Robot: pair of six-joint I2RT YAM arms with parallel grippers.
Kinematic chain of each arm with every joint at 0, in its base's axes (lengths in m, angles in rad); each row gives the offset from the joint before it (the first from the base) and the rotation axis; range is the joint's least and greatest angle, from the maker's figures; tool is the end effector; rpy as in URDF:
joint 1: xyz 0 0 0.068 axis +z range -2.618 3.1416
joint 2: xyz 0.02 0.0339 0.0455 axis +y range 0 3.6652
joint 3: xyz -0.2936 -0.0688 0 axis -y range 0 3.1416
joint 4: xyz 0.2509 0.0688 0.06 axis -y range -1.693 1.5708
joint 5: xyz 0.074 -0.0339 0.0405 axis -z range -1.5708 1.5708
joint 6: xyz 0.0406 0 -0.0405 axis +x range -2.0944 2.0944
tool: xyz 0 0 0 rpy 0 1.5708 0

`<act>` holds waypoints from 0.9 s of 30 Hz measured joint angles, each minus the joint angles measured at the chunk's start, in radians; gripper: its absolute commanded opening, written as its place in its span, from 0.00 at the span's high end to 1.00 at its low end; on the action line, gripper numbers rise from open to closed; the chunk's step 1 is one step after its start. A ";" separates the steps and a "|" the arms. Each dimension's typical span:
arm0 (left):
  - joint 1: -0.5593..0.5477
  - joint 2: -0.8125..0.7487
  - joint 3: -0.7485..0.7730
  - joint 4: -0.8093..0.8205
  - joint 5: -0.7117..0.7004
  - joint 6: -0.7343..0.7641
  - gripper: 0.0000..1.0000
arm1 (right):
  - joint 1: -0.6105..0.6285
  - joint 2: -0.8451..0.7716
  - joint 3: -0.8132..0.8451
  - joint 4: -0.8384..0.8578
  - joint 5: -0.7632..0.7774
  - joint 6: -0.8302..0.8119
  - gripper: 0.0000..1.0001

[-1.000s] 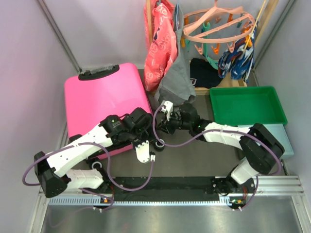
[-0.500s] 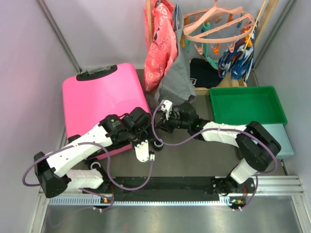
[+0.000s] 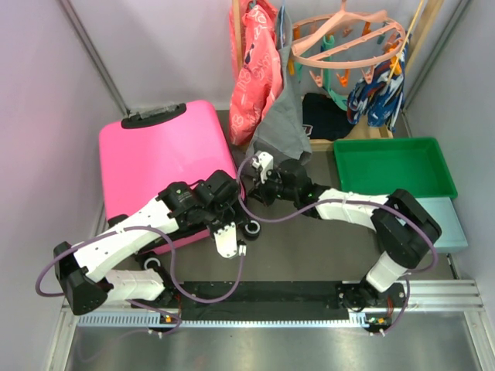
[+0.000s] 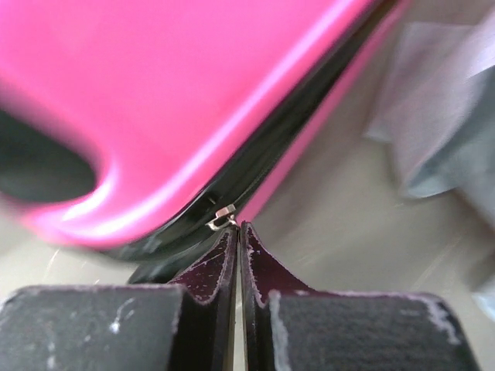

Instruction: Open, take out, and arrange the luggage

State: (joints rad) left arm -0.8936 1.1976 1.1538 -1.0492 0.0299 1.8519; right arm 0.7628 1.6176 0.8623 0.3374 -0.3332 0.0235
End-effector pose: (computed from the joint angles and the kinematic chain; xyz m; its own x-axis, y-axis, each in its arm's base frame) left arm 0.1362 -0.1714 0.3341 0.9110 0.3995 0.1021 0.3161 -0.8357 0.4491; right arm 0.2512 0.2585 0.2329 -0.3137 -0.2691 -0.9106 -0.8619 0.4831 0.1542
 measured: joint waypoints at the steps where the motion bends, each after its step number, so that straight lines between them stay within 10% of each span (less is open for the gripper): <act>1: 0.000 0.000 0.002 -0.002 0.001 -0.002 1.00 | 0.000 0.013 0.024 -0.010 0.025 0.004 1.00; 27: 0.022 0.000 0.004 0.008 -0.043 -0.039 1.00 | 0.013 0.263 0.428 -0.253 0.223 0.187 0.91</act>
State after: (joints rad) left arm -0.8715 1.1976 1.1576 -1.0409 -0.0135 1.8126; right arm 0.7757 1.8809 1.2907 0.0841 -0.1104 0.2108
